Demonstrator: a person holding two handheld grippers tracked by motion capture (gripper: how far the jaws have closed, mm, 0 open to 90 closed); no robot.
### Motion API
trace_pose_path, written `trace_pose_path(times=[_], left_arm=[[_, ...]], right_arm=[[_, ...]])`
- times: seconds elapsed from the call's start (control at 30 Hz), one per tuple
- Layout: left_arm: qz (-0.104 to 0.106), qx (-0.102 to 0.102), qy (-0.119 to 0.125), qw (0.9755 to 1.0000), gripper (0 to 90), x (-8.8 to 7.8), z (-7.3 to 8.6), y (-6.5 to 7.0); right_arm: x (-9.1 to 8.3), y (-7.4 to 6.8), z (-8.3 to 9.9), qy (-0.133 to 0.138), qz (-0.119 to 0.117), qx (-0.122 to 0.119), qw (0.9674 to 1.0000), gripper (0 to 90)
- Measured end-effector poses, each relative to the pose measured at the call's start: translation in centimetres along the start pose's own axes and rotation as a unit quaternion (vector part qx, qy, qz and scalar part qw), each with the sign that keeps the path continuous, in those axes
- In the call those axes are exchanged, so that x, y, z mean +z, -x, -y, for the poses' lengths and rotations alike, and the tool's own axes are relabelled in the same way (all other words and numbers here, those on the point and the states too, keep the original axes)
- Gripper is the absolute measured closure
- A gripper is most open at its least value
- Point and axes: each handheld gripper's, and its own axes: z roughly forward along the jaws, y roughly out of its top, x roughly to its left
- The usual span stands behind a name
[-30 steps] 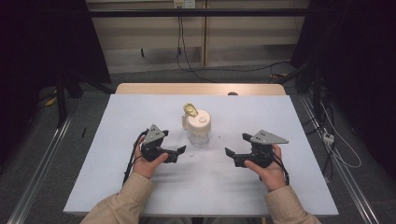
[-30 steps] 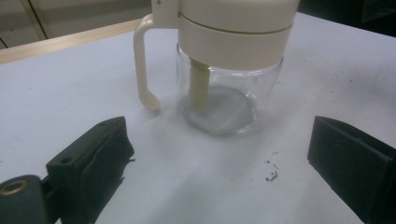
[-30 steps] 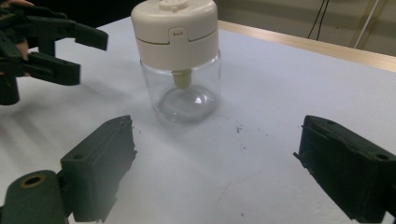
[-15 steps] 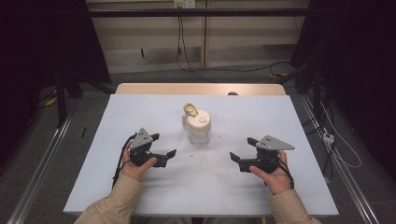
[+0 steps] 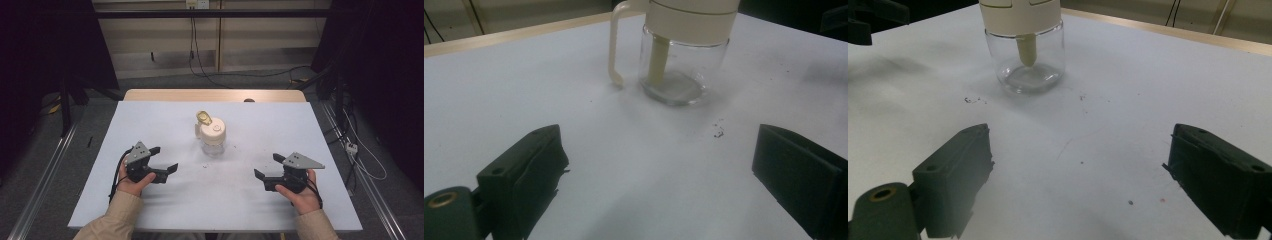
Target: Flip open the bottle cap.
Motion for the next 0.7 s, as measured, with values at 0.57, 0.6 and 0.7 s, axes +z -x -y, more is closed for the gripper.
trace_pose_path(times=[0.57,0.6,0.7], left_arm=[[-0.011,-0.023,0.010,0.9996,5.9,-3.3,1.5,-1.4],[-0.011,-0.024,0.010,0.9996,6.0,-3.4,1.6,-1.4],[-0.017,-0.023,0.011,0.9995,5.9,-3.4,1.8,-1.4]], right_arm=[[-1.1,0.2,1.1,0.000,0.007,0.001,1.0000,10.0],[-1.1,0.3,1.2,0.000,0.008,0.002,1.0000,10.0],[-1.4,0.4,1.3,0.001,0.010,0.003,0.9999,10.0]])
